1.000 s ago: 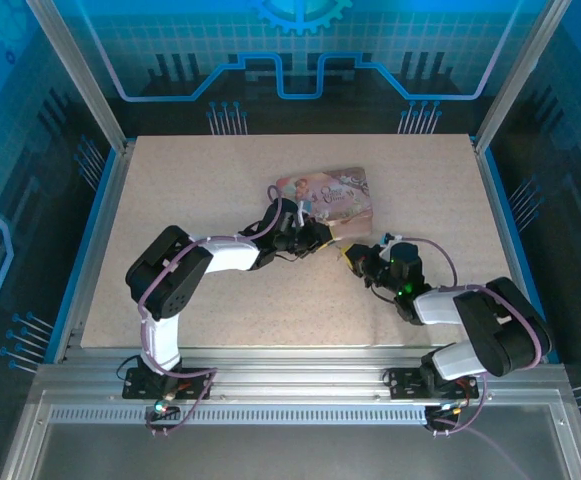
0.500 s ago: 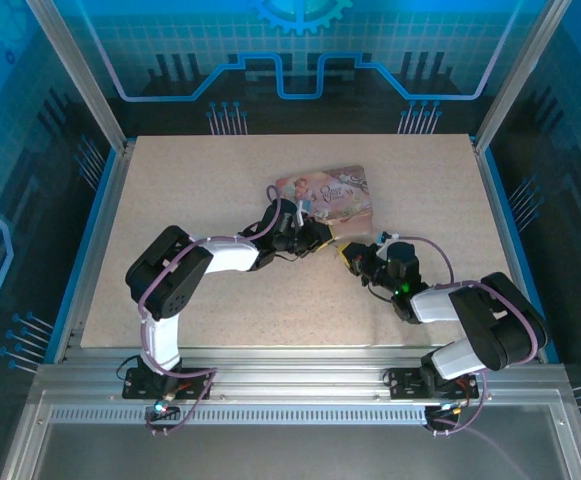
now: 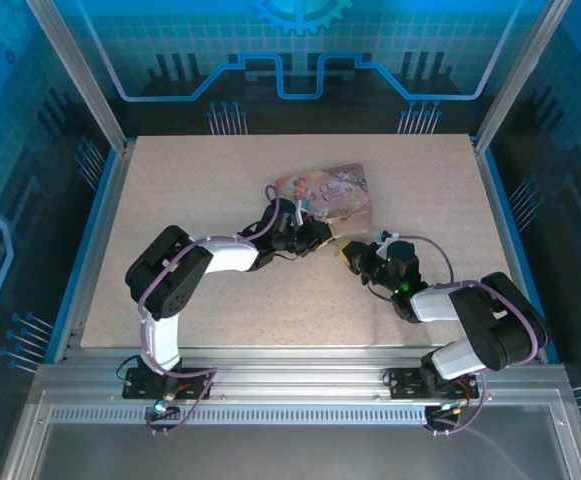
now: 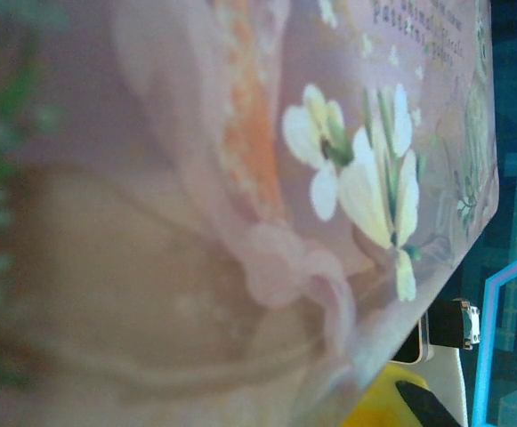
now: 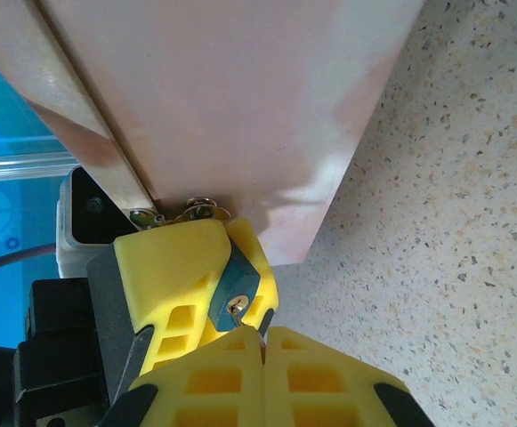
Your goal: Unlock a padlock with a key
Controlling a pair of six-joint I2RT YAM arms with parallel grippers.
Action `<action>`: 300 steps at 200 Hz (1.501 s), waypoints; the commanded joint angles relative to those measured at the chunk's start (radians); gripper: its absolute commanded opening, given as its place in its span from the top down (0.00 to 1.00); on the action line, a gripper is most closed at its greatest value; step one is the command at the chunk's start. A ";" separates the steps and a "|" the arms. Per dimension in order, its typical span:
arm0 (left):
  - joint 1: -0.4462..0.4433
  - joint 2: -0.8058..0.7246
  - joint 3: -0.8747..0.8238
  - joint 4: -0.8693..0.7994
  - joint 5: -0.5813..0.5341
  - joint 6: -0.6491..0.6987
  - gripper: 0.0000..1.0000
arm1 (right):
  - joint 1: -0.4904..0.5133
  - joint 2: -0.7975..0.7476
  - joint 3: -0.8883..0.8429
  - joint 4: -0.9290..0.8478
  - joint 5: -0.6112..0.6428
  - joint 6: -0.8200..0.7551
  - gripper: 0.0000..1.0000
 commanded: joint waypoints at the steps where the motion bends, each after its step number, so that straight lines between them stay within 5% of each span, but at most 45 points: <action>1: 0.003 -0.002 -0.003 0.071 0.054 -0.039 1.00 | 0.010 -0.004 0.033 0.012 0.027 -0.013 1.00; 56: 0.004 0.003 -0.001 0.094 0.061 -0.051 1.00 | 0.022 0.017 0.037 0.039 0.057 0.016 1.00; 158: 0.002 0.003 -0.012 0.134 0.070 -0.066 1.00 | 0.088 0.122 0.018 0.227 0.125 0.296 1.00; 300: -0.048 0.014 -0.007 0.150 0.135 -0.065 1.00 | 0.055 0.218 0.126 0.204 0.079 0.270 1.00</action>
